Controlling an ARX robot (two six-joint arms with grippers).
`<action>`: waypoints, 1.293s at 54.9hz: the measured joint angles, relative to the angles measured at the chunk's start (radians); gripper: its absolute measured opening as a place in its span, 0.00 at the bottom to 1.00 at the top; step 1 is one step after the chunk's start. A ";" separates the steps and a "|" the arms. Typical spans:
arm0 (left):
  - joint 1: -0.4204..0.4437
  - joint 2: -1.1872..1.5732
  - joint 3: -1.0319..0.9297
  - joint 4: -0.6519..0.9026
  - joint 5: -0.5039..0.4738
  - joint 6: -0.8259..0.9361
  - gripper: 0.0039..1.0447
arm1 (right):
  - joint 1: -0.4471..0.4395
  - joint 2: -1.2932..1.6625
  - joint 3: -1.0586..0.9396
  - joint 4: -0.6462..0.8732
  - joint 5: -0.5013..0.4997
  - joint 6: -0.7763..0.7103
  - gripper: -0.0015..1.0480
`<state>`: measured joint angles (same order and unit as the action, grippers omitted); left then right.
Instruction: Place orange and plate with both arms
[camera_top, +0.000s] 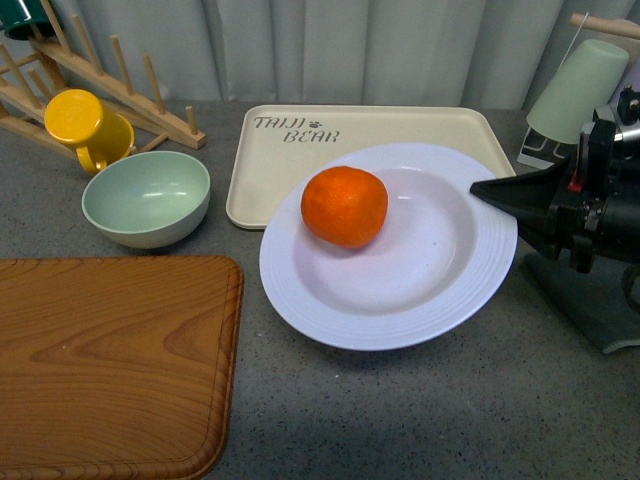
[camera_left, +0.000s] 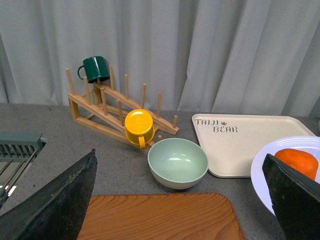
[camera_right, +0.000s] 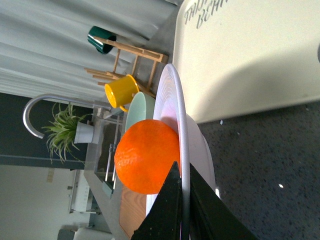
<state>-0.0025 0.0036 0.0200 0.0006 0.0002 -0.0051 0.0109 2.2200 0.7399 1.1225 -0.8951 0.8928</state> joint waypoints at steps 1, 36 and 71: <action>0.000 0.000 0.000 0.000 0.000 0.000 0.94 | 0.000 0.001 0.006 0.004 0.002 0.011 0.02; 0.000 0.000 0.000 0.000 0.000 0.000 0.94 | 0.091 0.243 0.456 -0.115 0.191 0.215 0.02; 0.000 0.000 0.000 0.000 0.000 0.000 0.94 | 0.140 0.383 0.780 -0.488 0.375 0.103 0.11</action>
<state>-0.0025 0.0036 0.0200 0.0006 0.0002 -0.0051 0.1513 2.6030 1.5200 0.6342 -0.5198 0.9955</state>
